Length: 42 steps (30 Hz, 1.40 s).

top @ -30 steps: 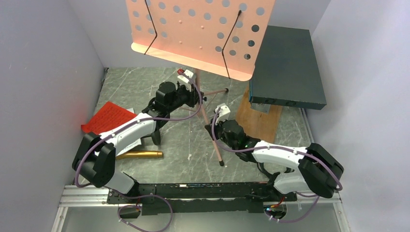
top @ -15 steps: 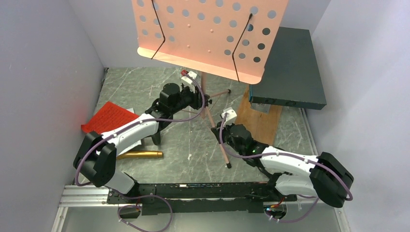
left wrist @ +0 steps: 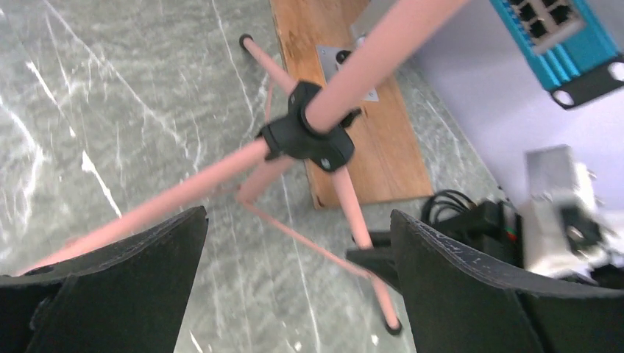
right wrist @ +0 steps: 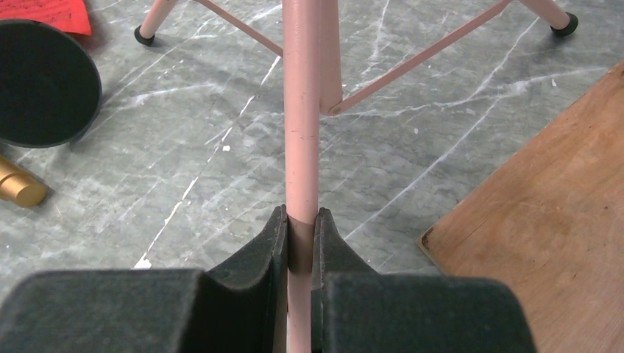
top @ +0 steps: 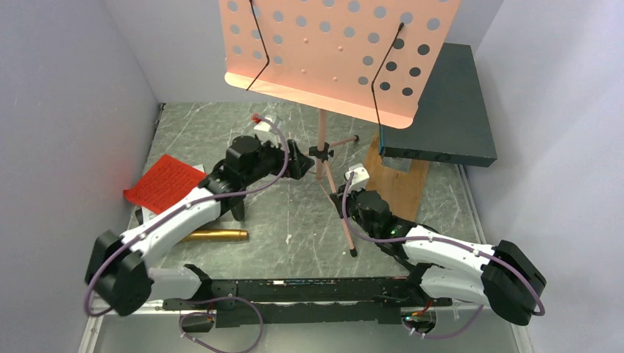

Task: Set up the instrument practice props

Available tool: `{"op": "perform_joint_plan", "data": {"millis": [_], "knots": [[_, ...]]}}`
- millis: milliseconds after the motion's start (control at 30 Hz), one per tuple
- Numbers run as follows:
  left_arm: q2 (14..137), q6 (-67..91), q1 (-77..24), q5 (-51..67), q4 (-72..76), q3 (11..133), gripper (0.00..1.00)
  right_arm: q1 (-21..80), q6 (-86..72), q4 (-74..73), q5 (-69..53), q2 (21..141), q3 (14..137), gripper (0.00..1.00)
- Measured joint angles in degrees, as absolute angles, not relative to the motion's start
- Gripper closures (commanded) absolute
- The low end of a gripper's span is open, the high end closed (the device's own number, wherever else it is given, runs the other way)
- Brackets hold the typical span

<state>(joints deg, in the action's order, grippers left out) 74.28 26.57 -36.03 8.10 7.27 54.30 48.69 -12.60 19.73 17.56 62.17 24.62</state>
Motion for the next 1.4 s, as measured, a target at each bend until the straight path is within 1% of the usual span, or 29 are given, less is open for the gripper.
{"op": "perform_joint_plan", "data": {"millis": [233, 367, 500, 667, 733, 800, 867, 933, 1000, 1200, 1400], "knots": [[57.71, 33.34, -36.1, 7.64, -8.49, 52.4, 0.0, 48.6, -13.06, 18.81, 17.96, 61.45, 24.36, 0.62], [49.56, 36.42, -36.1, 4.36, -21.96, 52.47, 0.01, 48.29, -13.06, 14.46, 18.22, 60.8, 24.43, 0.48], [45.34, 39.22, -36.1, -4.19, -38.83, 54.76, 0.01, 48.01, -12.49, 11.22, 18.33, 60.05, 26.0, 0.37], [45.41, 42.52, -35.07, -17.26, -54.85, 59.24, 0.01, 47.99, -11.99, 6.81, 17.63, 58.33, 28.77, 0.31], [47.27, 42.24, -32.21, -20.88, -58.67, 60.53, 0.01, 47.99, -11.75, 5.54, 17.43, 56.86, 29.67, 0.29], [50.19, 41.17, -27.31, -22.26, -59.96, 61.04, 0.01, 47.99, -11.55, 4.73, 17.43, 55.59, 30.2, 0.28], [53.08, 39.59, -22.74, -22.17, -59.88, 61.04, 0.01, 47.99, -11.46, 3.7, 17.43, 54.17, 30.59, 0.28], [56.18, 37.58, -20.05, -20.82, -58.72, 60.9, 0.04, 47.99, -11.38, 2.66, 17.43, 53.06, 30.81, 0.28], [59.4, 35.18, -16.47, -19.7, -57.17, 60.88, 0.06, 47.99, -11.38, 1.63, 17.37, 51.72, 30.81, 0.28], [71.13, 28.73, -9.82, -18.39, -49.34, 59.51, 0.2, 47.99, -11.62, -1.91, 16.43, 46.78, 30.81, 0.28], [79.61, 23.14, -4.21, -12.93, -43.46, 57.67, 0.23, 47.99, -11.62, -4.05, 16.12, 42.7, 30.5, 0.28]]}}
